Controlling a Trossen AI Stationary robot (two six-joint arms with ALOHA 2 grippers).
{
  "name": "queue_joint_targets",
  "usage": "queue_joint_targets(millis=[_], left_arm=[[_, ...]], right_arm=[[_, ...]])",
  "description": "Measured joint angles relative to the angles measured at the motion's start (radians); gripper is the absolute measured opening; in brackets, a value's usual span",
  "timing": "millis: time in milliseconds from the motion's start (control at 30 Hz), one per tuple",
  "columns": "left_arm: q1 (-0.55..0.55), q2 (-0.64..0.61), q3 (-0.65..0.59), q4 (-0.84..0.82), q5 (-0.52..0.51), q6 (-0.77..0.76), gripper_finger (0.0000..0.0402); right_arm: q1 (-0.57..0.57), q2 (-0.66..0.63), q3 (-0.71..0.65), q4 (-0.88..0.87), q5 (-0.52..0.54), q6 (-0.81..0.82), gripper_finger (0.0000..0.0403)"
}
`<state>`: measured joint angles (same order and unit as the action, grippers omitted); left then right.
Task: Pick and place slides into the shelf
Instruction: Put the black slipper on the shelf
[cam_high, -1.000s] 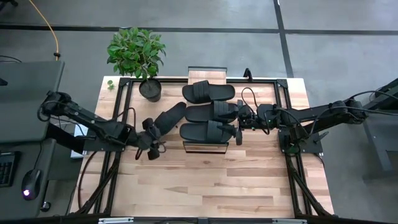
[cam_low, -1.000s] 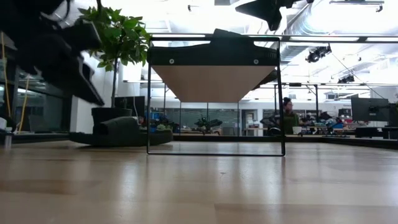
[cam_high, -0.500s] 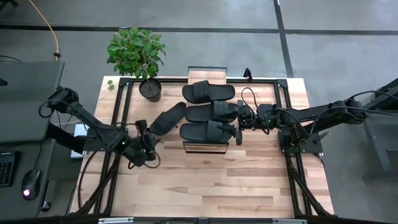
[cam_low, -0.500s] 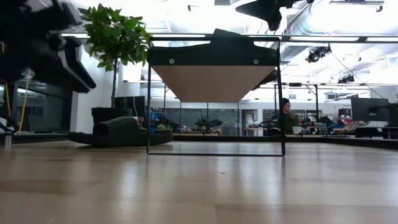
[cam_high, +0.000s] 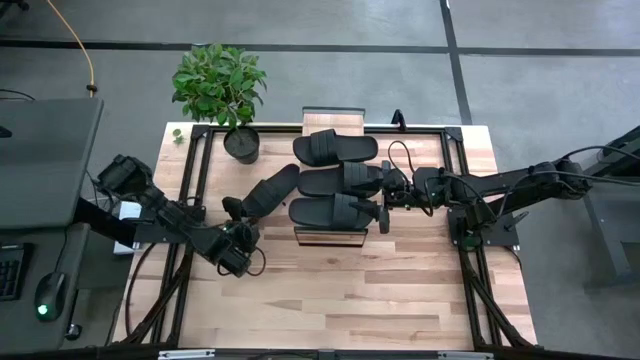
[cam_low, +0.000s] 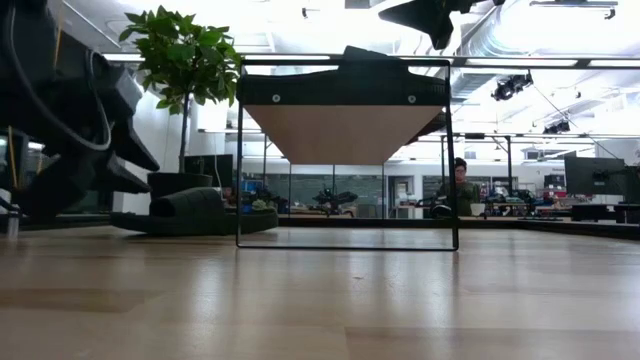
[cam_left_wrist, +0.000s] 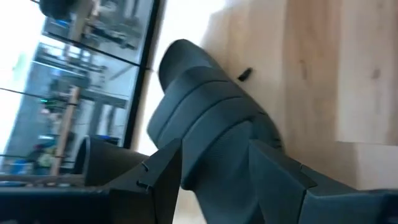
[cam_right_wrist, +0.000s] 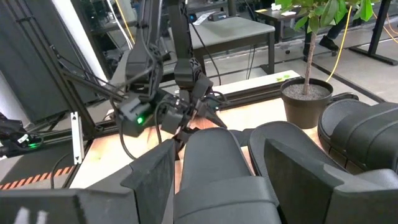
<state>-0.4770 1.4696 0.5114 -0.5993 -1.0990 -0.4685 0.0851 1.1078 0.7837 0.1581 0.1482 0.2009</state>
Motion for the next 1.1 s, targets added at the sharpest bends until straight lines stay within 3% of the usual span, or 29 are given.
queue_joint_targets(millis=[233, 433, 600, 800, 1100], left_arm=[[0.001, 0.055, 0.000, 0.000, -0.035, -0.004, 0.0170], [0.080, 0.055, 0.000, 0.008, -0.055, -0.003, 0.0170], [0.179, 0.055, 0.000, 0.056, 0.001, 0.004, 0.0170], [0.225, 0.054, 0.000, 0.170, 0.125, 0.154, 0.0170], [0.229, 0.054, 0.000, 0.231, 0.057, 0.203, 0.0170]], right_arm=[[0.000, 0.000, 0.000, 0.000, 0.000, 0.000, 0.0238], [0.000, 0.000, 0.000, 0.000, 0.000, 0.000, 0.0238], [0.000, 0.000, 0.000, 0.000, 0.000, 0.000, 0.0238], [0.000, 0.000, 0.000, 0.000, 0.000, 0.000, 0.0238], [0.000, 0.000, 0.000, 0.000, 0.000, 0.000, 0.0238]])
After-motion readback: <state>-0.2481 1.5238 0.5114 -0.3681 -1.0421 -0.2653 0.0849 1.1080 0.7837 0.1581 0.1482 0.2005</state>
